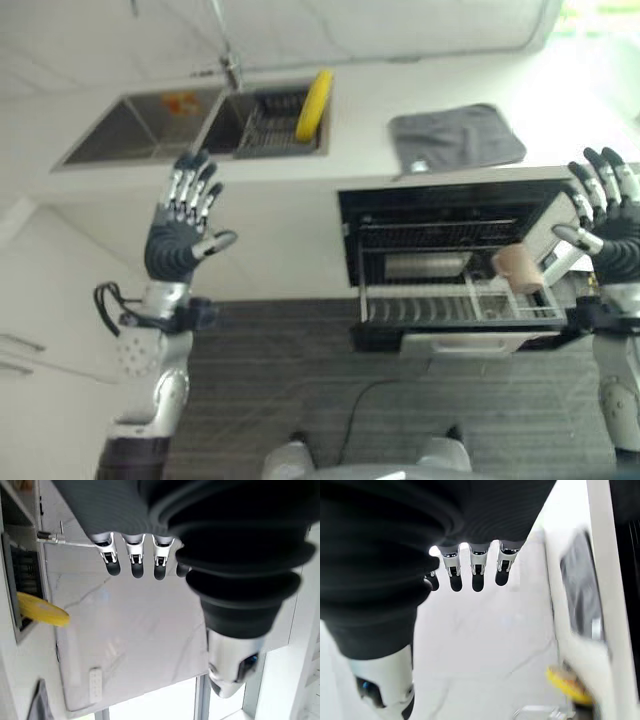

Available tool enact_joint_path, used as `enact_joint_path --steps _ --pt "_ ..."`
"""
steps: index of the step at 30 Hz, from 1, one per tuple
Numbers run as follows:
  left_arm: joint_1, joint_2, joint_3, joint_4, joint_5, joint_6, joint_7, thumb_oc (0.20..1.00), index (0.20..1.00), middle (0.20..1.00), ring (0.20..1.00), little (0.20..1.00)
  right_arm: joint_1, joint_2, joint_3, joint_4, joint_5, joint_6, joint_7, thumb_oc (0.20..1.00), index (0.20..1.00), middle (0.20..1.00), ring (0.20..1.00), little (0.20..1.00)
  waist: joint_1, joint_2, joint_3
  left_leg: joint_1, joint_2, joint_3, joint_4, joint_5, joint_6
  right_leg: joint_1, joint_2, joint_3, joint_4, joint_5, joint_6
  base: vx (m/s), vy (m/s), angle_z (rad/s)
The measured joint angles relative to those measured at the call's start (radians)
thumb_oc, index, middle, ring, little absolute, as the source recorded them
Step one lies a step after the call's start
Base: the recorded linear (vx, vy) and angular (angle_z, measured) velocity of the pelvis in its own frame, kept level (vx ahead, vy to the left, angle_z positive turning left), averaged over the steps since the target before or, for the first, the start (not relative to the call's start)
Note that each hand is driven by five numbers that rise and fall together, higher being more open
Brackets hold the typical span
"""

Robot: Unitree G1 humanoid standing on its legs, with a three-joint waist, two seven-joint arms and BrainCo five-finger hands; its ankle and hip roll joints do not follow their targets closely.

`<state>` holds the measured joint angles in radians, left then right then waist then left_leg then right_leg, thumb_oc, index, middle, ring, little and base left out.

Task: Place the dishes in the dishwasher.

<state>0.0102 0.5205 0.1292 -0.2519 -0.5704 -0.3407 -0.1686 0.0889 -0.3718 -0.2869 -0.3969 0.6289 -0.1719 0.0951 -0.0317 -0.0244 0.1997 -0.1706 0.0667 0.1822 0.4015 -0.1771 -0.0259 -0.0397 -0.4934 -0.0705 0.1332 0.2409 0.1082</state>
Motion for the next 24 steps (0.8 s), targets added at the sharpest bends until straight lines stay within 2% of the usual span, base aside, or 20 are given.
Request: enact_joint_path --steps 1,2,3,4,5,6,7,8,9,10,11,12,13,14,15,18,22,23,24 --pt "0.001 -0.015 0.000 0.017 -0.003 0.008 -0.011 1.000 1.000 1.000 1.000 1.000 0.006 0.048 0.016 -0.015 0.000 0.007 0.002 1.000 1.000 1.000 1.000 1.000 0.004 0.010 0.004 0.018 -0.022 0.014 -0.021 -0.007 0.011 -0.024 -0.030 -0.027 0.041 0.033 0.001 0.06 0.462 -0.15" --pt "0.017 -0.036 -0.001 0.023 -0.004 0.022 -0.013 1.000 1.000 1.000 1.000 1.000 -0.004 0.061 0.084 -0.014 -0.011 0.013 0.007 1.000 1.000 1.000 1.000 1.000 0.032 0.011 0.001 0.082 -0.055 0.057 -0.104 0.029 0.075 -0.071 -0.017 -0.100 0.069 0.031 0.017 0.09 0.580 -0.20" --pt "0.021 -0.024 0.006 0.017 -0.001 0.026 -0.018 1.000 1.000 1.000 1.000 1.000 -0.012 0.061 0.119 -0.022 -0.021 0.012 0.009 1.000 1.000 1.000 1.000 1.000 0.043 0.007 -0.001 0.100 -0.076 0.073 -0.156 0.053 0.097 -0.074 0.030 -0.151 0.067 0.086 0.015 0.09 0.490 -0.44" --pt "0.031 -0.038 0.013 0.016 -0.001 0.031 -0.021 1.000 1.000 1.000 1.000 1.000 -0.018 0.046 0.130 -0.024 -0.021 0.014 0.011 1.000 1.000 1.000 1.000 1.000 0.055 0.010 -0.002 0.128 -0.092 0.091 -0.214 0.075 0.116 -0.079 0.052 -0.230 0.080 0.064 0.010 0.07 0.426 -0.13" --pt "0.036 -0.064 0.024 0.011 -0.001 0.053 -0.028 1.000 1.000 1.000 1.000 1.000 -0.009 -0.022 0.124 -0.025 -0.020 0.011 0.001 1.000 1.000 1.000 1.000 1.000 0.047 0.048 -0.001 0.204 -0.090 0.058 -0.347 0.136 0.121 -0.105 0.258 -0.144 0.339 -0.251 0.012 0.02 0.351 0.12" --pt "0.026 -0.047 0.028 0.011 -0.001 0.055 -0.033 1.000 1.000 1.000 1.000 1.000 -0.004 -0.039 0.117 -0.027 -0.020 0.010 0.000 1.000 1.000 1.000 1.000 1.000 0.031 0.038 -0.005 0.228 -0.103 0.050 -0.395 0.160 0.117 -0.107 0.357 -0.147 0.410 -0.328 -0.027 0.01 0.249 0.36" --pt "0.018 -0.064 0.026 0.008 -0.001 0.058 -0.031 1.000 1.000 1.000 1.000 1.000 0.000 -0.048 0.101 -0.027 -0.020 0.006 0.002 1.000 1.000 1.000 1.000 1.000 0.027 0.018 -0.015 0.227 -0.137 0.044 -0.403 0.159 0.117 -0.130 0.424 -0.175 0.451 -0.387 -0.030 0.02 0.140 0.42" --pt "0.019 -0.075 0.015 0.007 -0.001 0.061 -0.031 1.000 1.000 1.000 1.000 1.000 0.000 -0.048 0.107 -0.021 -0.019 0.004 0.001 1.000 1.000 1.000 1.000 1.000 0.016 0.024 -0.014 0.228 -0.148 0.027 -0.404 0.158 0.115 -0.147 0.482 -0.129 0.444 -0.406 -0.039 0.00 -0.036 0.36" --pt "0.018 -0.074 0.004 0.007 -0.001 0.065 -0.031 1.000 1.000 1.000 1.000 1.000 -0.001 -0.048 0.110 -0.010 -0.018 0.003 0.004 1.000 1.000 1.000 1.000 1.000 0.005 0.030 -0.016 0.226 -0.151 0.012 -0.395 0.150 0.101 -0.135 0.537 -0.091 0.370 -0.407 -0.060 -0.02 -0.087 0.41" --pt "0.015 -0.066 -0.013 0.006 -0.001 0.064 -0.029 1.000 1.000 1.000 1.000 1.000 -0.002 -0.039 0.116 0.009 -0.006 0.001 0.005 1.000 1.000 1.000 1.000 1.000 0.005 0.008 -0.017 0.193 -0.171 -0.008 -0.312 0.123 0.018 -0.095 0.572 -0.027 0.193 -0.330 -0.163 -0.04 -0.118 0.51" --pt "0.013 -0.030 -0.032 0.004 0.001 0.059 -0.030 1.000 1.000 1.000 1.000 1.000 -0.034 0.020 0.118 0.051 0.031 -0.021 0.018 1.000 1.000 1.000 1.000 1.000 0.010 -0.073 -0.020 0.055 -0.158 -0.078 -0.061 0.042 0.093 -0.053 0.485 0.006 0.089 -0.303 -0.218 -0.03 -0.171 0.27" --pt "0.013 -0.027 -0.037 0.001 0.001 0.059 -0.030 1.000 1.000 1.000 1.000 1.000 -0.054 0.035 0.123 0.073 0.046 -0.022 0.018 1.000 1.000 1.000 1.000 1.000 0.012 -0.059 -0.021 0.054 -0.076 -0.106 -0.090 0.041 0.068 -0.056 0.501 0.003 0.089 -0.301 -0.197 -0.03 -0.147 0.24" --pt "0.007 -0.044 -0.057 0.004 0.002 0.054 -0.027 1.000 1.000 1.000 1.000 1.000 -0.076 0.027 0.132 0.094 0.058 -0.021 0.019 1.000 1.000 1.000 1.000 1.000 0.013 -0.023 -0.029 0.108 -0.012 -0.139 -0.250 0.111 0.018 -0.039 0.509 -0.018 0.081 -0.310 -0.148 -0.01 -0.133 0.13" --pt "0.005 -0.054 -0.095 0.008 0.002 0.056 -0.022 1.000 1.000 1.000 1.000 1.000 -0.088 0.011 0.148 0.107 0.061 -0.020 0.015 1.000 1.000 1.000 1.000 1.000 0.008 -0.001 -0.035 0.154 -0.019 -0.139 -0.325 0.163 0.001 -0.019 0.498 -0.025 0.050 -0.278 -0.092 0.01 -0.107 0.12" --pt "0.008 -0.036 -0.107 -0.020 0.002 0.054 -0.024 1.000 1.000 1.000 1.000 1.000 -0.113 0.001 0.153 0.107 0.061 -0.022 0.017 1.000 1.000 1.000 1.000 1.000 0.019 0.010 -0.041 0.185 -0.039 -0.122 -0.376 0.177 0.020 0.001 0.472 -0.024 0.005 -0.277 -0.055 0.02 -0.124 -0.09" --pt "0.008 -0.042 -0.078 -0.030 0.001 0.045 -0.021 1.000 1.000 1.000 1.000 1.000 -0.131 0.002 0.160 0.103 0.060 -0.030 0.013 1.000 1.000 1.000 1.000 1.000 0.016 0.051 -0.064 0.210 -0.051 -0.104 -0.444 0.196 0.020 0.002 0.459 -0.021 -0.033 -0.276 -0.051 0.02 -0.120 -0.23" --pt "0.010 -0.071 -0.080 -0.034 0.001 0.047 -0.020 1.000 1.000 1.000 1.000 1.000 -0.076 -0.001 0.156 0.100 0.059 -0.032 0.005 1.000 1.000 1.000 1.000 1.000 -0.011 0.081 -0.089 0.225 -0.043 -0.085 -0.455 0.198 0.018 0.019 0.468 -0.023 -0.047 -0.269 -0.049 0.02 -0.114 -0.14" --pt "0.012 -0.088 -0.082 -0.034 0.000 0.051 -0.022 1.000 1.000 1.000 1.000 1.000 -0.061 -0.008 0.156 0.101 0.059 -0.032 0.006 1.000 1.000 1.000 1.000 1.000 -0.015 0.085 -0.090 0.216 -0.034 -0.079 -0.432 0.193 0.009 0.017 0.479 -0.024 -0.040 -0.278 -0.060 0.00 -0.129 0.02" --pt "0.016 -0.089 -0.084 -0.035 -0.003 0.059 -0.025 1.000 1.000 1.000 1.000 1.000 -0.052 -0.014 0.156 0.103 0.059 -0.032 0.007 1.000 1.000 1.000 1.000 1.000 -0.016 0.075 -0.088 0.179 -0.032 -0.073 -0.358 0.178 -0.017 0.009 0.477 -0.023 -0.026 -0.294 -0.083 -0.04 -0.081 0.05"
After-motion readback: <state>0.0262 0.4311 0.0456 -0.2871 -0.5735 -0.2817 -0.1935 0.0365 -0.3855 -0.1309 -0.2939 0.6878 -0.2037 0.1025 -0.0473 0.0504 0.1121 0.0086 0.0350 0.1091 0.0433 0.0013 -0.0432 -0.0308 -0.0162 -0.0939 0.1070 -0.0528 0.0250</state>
